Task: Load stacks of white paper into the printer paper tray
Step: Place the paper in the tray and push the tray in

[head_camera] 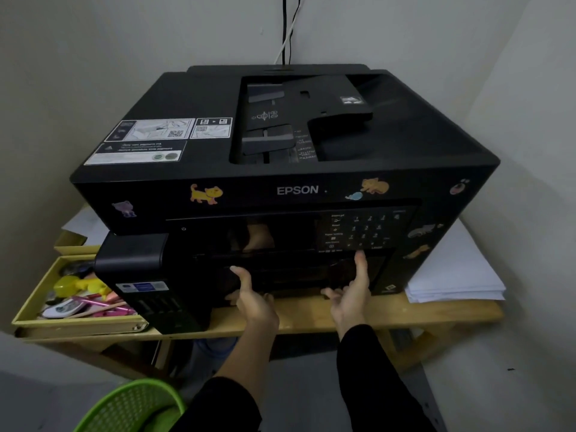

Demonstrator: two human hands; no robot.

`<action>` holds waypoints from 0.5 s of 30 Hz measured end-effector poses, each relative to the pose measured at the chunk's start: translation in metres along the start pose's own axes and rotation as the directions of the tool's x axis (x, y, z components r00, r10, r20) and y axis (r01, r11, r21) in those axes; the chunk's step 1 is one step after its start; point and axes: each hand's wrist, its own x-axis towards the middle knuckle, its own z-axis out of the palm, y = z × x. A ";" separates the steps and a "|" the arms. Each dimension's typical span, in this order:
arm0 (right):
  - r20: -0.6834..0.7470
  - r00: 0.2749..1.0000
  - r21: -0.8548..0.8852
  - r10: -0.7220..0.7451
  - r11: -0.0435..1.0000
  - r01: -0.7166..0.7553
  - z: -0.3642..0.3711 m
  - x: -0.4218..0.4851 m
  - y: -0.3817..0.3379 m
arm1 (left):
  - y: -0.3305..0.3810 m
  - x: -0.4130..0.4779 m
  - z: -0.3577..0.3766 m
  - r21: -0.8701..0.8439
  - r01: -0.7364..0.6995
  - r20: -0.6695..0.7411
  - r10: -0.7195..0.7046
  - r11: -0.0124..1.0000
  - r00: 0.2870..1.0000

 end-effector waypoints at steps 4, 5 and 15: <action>0.022 1.000 -0.104 0.020 0.994 -0.018 -0.003 -0.004 0.002 | 0.003 0.003 -0.004 0.139 0.013 -0.023 -0.010 0.990 1.000; 0.020 0.999 -0.139 0.030 0.990 -0.027 -0.003 -0.007 0.003 | 0.005 0.006 -0.007 0.203 0.020 -0.026 -0.015 0.979 1.000; -0.134 0.943 -0.595 -0.306 0.785 0.170 -0.003 -0.031 -0.008 | 0.031 -0.023 -0.022 0.848 -0.108 0.048 0.128 0.518 0.991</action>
